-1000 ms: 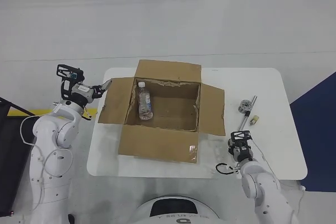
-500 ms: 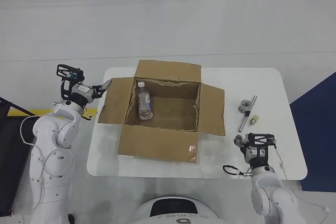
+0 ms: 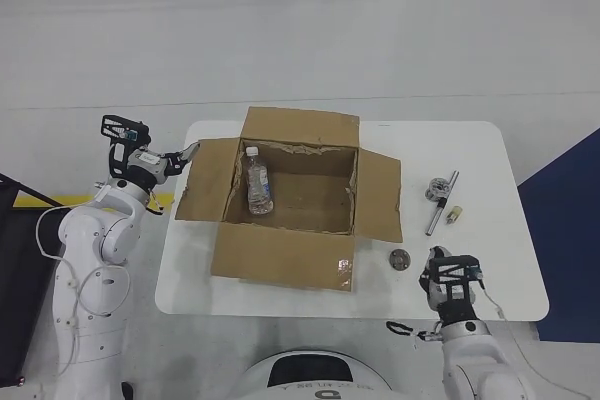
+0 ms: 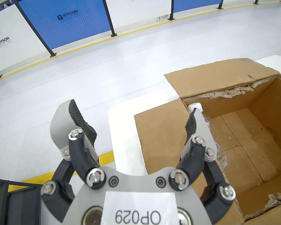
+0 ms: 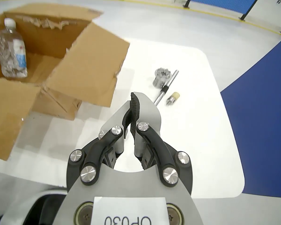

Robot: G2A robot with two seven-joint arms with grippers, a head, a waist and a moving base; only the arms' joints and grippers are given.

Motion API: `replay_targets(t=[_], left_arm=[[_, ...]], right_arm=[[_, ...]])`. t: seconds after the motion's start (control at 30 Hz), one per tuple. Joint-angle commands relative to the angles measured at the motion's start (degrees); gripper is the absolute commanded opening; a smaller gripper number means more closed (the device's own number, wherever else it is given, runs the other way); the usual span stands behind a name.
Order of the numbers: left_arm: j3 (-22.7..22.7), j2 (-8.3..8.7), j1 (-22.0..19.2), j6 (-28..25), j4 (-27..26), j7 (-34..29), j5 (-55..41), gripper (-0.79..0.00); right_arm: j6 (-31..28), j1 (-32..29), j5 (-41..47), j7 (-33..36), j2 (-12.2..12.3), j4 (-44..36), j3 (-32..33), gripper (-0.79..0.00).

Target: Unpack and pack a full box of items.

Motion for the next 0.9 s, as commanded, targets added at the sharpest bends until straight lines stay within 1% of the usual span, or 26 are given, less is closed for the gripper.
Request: replay_targets(t=[0.0, 0.2, 0.3, 0.37, 0.43, 0.47, 0.5, 0.53, 0.6, 0.67, 0.7, 0.73, 0.87], left_arm=[[0.0, 0.0, 0.0, 0.0, 0.0, 0.0, 0.0, 0.0], [0.0, 0.0, 0.0, 0.0, 0.0, 0.0, 0.0, 0.0], [0.0, 0.0, 0.0, 0.0, 0.0, 0.0, 0.0, 0.0], [0.0, 0.0, 0.0, 0.0, 0.0, 0.0, 0.0, 0.0], [0.0, 0.0, 0.0, 0.0, 0.0, 0.0, 0.0, 0.0], [0.0, 0.0, 0.0, 0.0, 0.0, 0.0, 0.0, 0.0], [0.0, 0.0, 0.0, 0.0, 0.0, 0.0, 0.0, 0.0], [0.0, 0.0, 0.0, 0.0, 0.0, 0.0, 0.0, 0.0], [0.0, 0.0, 0.0, 0.0, 0.0, 0.0, 0.0, 0.0], [0.0, 0.0, 0.0, 0.0, 0.0, 0.0, 0.0, 0.0], [0.0, 0.0, 0.0, 0.0, 0.0, 0.0, 0.0, 0.0], [0.0, 0.0, 0.0, 0.0, 0.0, 0.0, 0.0, 0.0], [0.0, 0.0, 0.0, 0.0, 0.0, 0.0, 0.0, 0.0]], right_arm=[[-1.42, 2.9, -0.36, 3.7, 0.01, 2.99, -0.88, 0.0], [-4.29, 13.59, 4.54, 14.04, -0.22, 13.03, -2.45, 0.0], [-3.58, 18.82, 6.61, 17.1, -0.44, 18.63, -3.04, 0.0], [-3.94, 20.89, 7.82, 18.68, -0.51, 21.23, -3.24, 0.0], [-4.67, 22.24, 8.12, 19.65, -0.51, 22.69, -3.5, -0.077], [-4.8, 22.73, 8.2, 20.0, -0.5, 23.32, -3.41, -0.191], [-4.65, 23.21, 7.98, 20.32, -0.5, 23.77, -3.41, -0.336], [-4.77, 23.55, 8.28, 20.53, -0.53, 23.98, -3.56, -0.437], [-4.63, 23.96, 8.39, 20.64, -0.53, 24.22, -3.45, -0.613], [-4.56, 24.06, 8.29, 20.7, -0.53, 24.18, -3.5, -0.634], [-4.22, 24.04, 7.63, 20.73, -0.51, 24.17, -3.48, -0.723], [-4.09, 24.03, 7.17, 20.86, -0.51, 24.17, -3.67, -0.785], [-4.97, 24.2, 6.03, 21.95, -0.45, 24.45, -4.16, -0.785]])
